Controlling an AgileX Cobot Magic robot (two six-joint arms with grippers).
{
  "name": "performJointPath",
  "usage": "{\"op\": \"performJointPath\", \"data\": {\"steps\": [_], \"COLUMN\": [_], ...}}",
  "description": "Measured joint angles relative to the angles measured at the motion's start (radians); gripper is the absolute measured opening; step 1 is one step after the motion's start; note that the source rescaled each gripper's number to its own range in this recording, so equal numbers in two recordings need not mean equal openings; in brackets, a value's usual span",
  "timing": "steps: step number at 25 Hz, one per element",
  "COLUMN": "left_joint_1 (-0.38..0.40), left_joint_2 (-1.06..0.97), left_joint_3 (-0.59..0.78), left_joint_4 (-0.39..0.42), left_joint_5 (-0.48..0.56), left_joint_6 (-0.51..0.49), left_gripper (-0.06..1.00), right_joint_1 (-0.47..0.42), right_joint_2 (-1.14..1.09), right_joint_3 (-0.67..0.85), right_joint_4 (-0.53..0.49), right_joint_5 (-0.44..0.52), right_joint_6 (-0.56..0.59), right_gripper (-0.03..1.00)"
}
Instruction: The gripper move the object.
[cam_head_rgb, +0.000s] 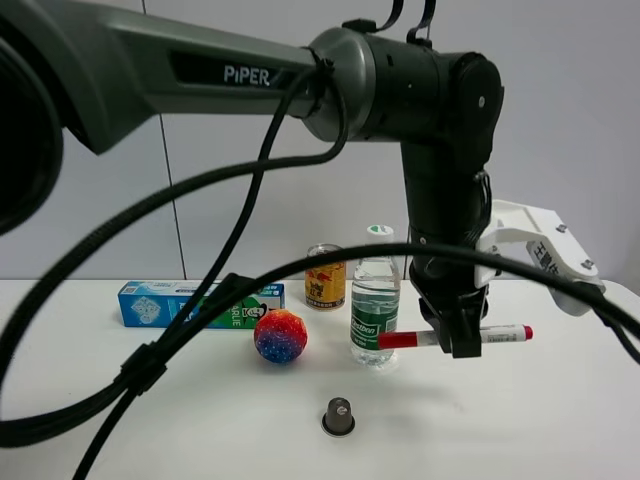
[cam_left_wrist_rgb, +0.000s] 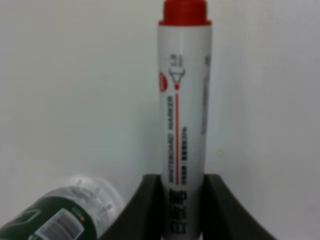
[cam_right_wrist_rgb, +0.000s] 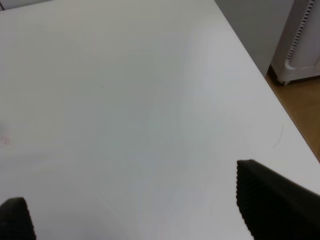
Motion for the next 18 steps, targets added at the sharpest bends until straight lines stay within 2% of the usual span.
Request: {"op": "performJointPath", "data": {"steps": [18], "left_joint_1": [0.036], "left_joint_2": [0.123], "left_joint_3": [0.0], "left_joint_4": [0.035], "left_joint_5": [-0.023], "left_joint_6": [0.002], "left_gripper": [0.0], "right_joint_1": [0.0], "right_joint_2": [0.0], "right_joint_3": [0.0], "right_joint_4": [0.0], "right_joint_5": [0.0], "right_joint_6": [0.0], "right_gripper": [1.0]}}
